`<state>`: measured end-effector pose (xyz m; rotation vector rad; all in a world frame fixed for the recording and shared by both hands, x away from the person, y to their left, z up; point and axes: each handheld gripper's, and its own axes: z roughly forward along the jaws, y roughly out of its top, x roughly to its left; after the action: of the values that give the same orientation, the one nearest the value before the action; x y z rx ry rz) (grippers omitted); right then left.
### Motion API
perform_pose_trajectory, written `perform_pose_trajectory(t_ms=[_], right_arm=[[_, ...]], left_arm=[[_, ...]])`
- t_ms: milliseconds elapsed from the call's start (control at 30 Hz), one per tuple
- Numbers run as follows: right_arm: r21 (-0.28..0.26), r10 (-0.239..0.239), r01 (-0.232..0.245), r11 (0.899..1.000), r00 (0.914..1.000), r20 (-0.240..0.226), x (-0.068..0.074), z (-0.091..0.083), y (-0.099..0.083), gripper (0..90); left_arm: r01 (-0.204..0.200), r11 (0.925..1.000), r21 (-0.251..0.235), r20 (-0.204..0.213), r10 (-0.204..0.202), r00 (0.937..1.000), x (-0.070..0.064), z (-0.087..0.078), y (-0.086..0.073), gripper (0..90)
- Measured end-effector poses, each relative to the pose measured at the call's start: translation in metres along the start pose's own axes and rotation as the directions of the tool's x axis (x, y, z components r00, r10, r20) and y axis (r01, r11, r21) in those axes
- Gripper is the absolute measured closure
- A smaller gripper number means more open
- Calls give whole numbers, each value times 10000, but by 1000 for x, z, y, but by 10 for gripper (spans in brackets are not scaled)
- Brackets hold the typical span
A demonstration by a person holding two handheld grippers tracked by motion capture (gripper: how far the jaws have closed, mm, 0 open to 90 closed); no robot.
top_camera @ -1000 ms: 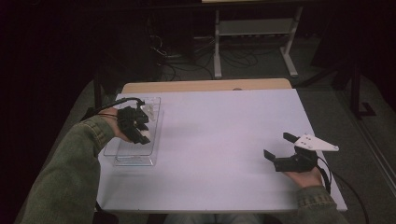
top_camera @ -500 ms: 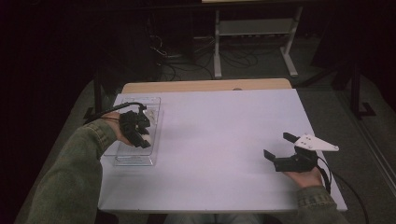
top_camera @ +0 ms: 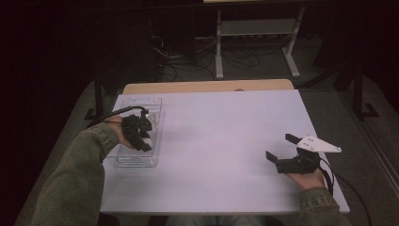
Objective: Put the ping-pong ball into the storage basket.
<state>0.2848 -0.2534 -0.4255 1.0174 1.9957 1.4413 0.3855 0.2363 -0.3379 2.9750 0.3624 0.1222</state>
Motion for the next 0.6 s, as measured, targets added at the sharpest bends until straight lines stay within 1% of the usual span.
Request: perform_pose_trajectory(t_ms=[100,167,233,333,367,433,533,600], right_arm=[[12,-31,31,10000,10000,26,0,0,0,0],[8,-24,24,10000,10000,30,0,0,0,0],[3,-31,31,10000,10000,34,0,0,0,0],[16,-38,38,10000,10000,39,0,0,0,0],[30,-40,39,10000,10000,43,0,0,0,0],[28,-42,42,10000,10000,51,0,0,0,0],[50,-37,36,10000,10000,57,0,0,0,0],[72,-53,52,10000,10000,48,1,0,-1,0]], left_arm=[[-41,9998,211,19,40,10000,1,6,-1,507],[-42,9998,200,44,41,10000,1,8,-2,507],[41,9999,159,63,-42,10000,2,10,-3,507],[40,9997,225,88,-42,10000,3,13,-4,507],[120,9998,178,74,-121,9999,3,15,-6,507],[35,9996,286,35,-36,10000,3,17,-7,507],[34,9997,226,69,-36,10000,4,21,-8,507],[-8,9994,343,79,5,10000,4,24,-8,507]])
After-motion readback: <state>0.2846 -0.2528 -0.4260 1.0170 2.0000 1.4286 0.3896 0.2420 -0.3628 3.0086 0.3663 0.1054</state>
